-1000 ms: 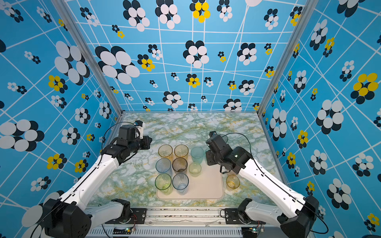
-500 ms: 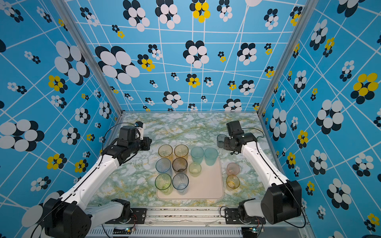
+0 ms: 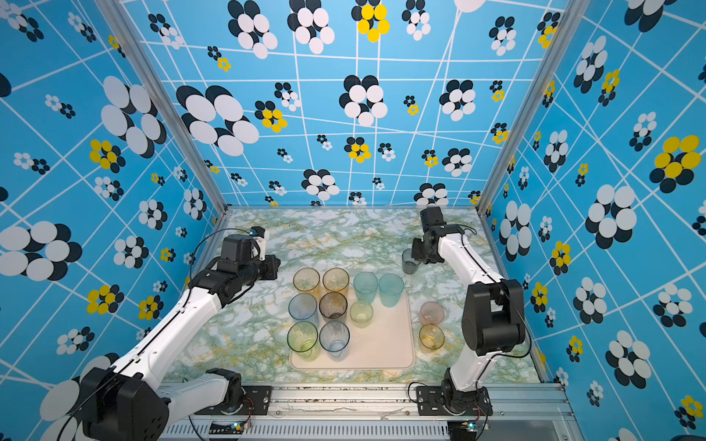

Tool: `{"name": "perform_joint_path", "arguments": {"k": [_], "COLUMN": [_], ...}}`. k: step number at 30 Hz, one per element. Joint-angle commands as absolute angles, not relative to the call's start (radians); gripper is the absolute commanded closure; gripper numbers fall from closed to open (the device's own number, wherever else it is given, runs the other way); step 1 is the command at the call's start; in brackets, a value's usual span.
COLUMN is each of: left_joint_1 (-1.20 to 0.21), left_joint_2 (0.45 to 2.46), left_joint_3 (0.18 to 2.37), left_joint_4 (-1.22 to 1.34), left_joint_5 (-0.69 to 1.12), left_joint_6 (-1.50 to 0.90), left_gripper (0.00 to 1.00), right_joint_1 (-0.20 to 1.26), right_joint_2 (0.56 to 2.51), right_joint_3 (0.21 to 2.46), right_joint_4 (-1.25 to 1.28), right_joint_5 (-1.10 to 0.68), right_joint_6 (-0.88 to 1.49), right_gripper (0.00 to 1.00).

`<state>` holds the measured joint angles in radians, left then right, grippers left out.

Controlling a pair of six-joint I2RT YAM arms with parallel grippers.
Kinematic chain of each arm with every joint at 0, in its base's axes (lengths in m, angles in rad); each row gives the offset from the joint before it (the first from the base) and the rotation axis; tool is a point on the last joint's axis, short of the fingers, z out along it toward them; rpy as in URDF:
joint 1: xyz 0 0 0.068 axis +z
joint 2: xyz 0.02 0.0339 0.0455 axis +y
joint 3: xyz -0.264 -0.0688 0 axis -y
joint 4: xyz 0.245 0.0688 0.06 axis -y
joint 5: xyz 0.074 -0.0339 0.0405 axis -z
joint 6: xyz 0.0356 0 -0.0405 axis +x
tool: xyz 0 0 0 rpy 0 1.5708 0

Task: Place the glasses into the tray
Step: Pick up the glass from the top-right of the table.

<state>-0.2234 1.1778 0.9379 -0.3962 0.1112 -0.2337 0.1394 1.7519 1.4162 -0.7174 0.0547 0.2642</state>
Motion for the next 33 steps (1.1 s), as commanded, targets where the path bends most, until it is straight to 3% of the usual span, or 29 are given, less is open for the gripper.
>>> {"name": "perform_joint_path", "arguments": {"k": [1, 33], "left_joint_1": [-0.226, -0.214], "left_joint_2": [1.158, 1.166], "left_joint_3": [0.931, 0.934], "left_joint_4": [-0.413, -0.410], "left_joint_5": [0.095, 0.094], "left_joint_6": [-0.212, -0.204], "left_gripper": [0.83, 0.83], "right_joint_1": [0.126, 0.088], "right_joint_2": [1.786, 1.894], "right_joint_3": [1.469, 1.490], "right_joint_4": [-0.738, -0.735], "right_joint_5": [0.048, -0.016], "right_joint_6": [0.244, 0.241], "right_gripper": [0.76, 0.81]}}
